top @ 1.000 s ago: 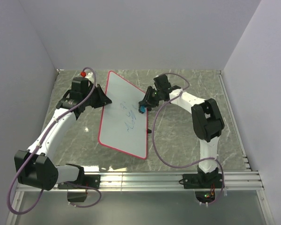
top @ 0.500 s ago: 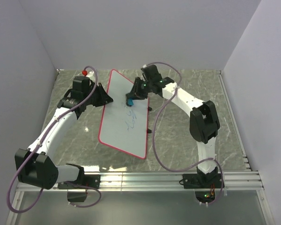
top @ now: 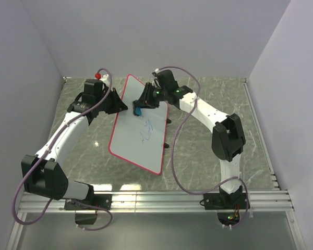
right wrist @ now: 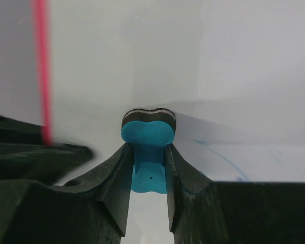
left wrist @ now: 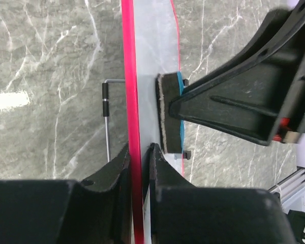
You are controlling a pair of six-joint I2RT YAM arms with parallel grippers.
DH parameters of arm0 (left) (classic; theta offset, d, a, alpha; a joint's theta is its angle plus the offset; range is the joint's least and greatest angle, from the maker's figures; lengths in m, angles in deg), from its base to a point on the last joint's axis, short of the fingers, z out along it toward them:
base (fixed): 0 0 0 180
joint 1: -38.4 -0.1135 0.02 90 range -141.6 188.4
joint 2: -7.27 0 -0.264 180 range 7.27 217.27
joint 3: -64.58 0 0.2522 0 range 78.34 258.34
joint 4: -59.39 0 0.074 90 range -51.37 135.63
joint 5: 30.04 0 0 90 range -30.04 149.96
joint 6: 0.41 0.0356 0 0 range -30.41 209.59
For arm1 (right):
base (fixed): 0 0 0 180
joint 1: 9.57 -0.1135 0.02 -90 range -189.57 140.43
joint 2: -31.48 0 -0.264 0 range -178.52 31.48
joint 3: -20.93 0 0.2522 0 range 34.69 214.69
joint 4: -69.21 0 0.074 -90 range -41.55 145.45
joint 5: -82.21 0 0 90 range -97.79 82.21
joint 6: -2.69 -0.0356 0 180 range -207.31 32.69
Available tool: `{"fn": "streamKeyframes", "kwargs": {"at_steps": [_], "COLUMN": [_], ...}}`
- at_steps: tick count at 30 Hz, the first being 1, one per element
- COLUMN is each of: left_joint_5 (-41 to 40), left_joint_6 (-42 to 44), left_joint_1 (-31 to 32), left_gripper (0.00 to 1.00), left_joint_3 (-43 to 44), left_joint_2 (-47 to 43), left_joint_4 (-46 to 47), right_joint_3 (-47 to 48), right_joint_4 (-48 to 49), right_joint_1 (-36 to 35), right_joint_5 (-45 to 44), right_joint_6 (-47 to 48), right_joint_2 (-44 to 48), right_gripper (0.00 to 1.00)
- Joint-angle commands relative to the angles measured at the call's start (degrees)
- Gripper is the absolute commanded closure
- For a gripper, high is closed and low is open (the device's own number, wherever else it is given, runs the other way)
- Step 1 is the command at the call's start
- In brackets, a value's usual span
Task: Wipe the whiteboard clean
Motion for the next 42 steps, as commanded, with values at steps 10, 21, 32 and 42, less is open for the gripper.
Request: {"fn": "streamKeyframes", "kwargs": {"at_steps": [10, 21, 32, 42], "left_joint_5": [4.13, 4.13, 4.04, 3.51], "left_joint_6": [7.77, 7.51, 6.54, 5.93], "left_joint_1": [5.34, 6.22, 6.75, 7.01], "left_gripper": [1.0, 1.0, 1.0, 1.0], "left_joint_3": [1.63, -0.83, -2.06, -3.64], "left_joint_2": [3.92, 3.39, 2.17, -1.0], "left_joint_4": [-7.86, -6.98, -7.25, -7.07], "right_joint_3": [-20.88, -8.42, 9.51, -1.62], "right_joint_4": [0.53, -3.69, -7.73, -6.94], "right_joint_1": [8.26, 3.79, -7.38, -2.3], "right_joint_5": [-7.25, -5.5, -2.5, -8.99], "right_joint_6": [5.14, 3.65, 0.48, 2.33], "right_joint_2": [1.33, 1.25, -3.32, -3.42], "right_gripper": [1.0, 1.0, 1.0, 1.0]}}
